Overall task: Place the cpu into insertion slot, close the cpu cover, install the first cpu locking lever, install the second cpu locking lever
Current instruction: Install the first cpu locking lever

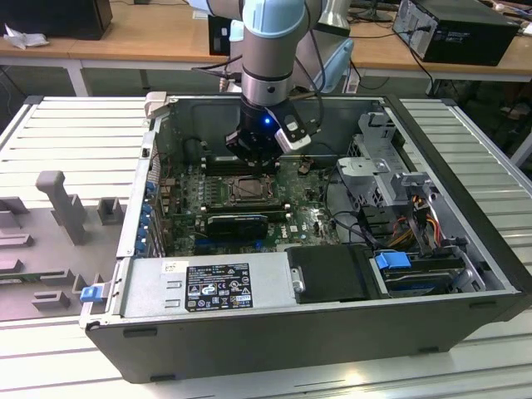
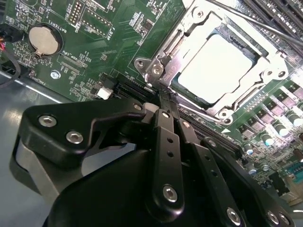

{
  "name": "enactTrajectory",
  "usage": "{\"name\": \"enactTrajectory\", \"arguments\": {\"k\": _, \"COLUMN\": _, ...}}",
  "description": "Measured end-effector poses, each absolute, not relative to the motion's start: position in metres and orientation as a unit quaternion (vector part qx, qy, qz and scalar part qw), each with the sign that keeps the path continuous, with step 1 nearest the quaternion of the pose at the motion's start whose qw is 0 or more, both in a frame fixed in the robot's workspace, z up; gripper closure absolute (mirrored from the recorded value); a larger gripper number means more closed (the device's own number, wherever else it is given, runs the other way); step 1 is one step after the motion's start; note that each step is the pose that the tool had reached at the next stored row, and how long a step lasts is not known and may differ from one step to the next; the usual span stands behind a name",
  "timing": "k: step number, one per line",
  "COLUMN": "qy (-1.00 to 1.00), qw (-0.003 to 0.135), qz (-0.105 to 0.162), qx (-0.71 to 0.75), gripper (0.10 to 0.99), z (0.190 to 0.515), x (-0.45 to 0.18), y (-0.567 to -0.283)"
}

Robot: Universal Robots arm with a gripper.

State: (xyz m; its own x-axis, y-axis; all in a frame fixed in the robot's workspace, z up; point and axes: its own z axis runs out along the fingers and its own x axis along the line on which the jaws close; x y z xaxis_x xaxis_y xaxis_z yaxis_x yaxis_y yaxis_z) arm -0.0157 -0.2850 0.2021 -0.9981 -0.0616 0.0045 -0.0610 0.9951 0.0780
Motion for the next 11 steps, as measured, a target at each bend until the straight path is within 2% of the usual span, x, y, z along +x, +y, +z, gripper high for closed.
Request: {"name": "enactTrajectory", "arguments": {"k": 11, "qy": -0.999, "qw": 0.004, "qz": -0.034, "qx": 0.032, "gripper": 0.98, "z": 0.2064, "x": -0.0156, "y": -0.2849}}
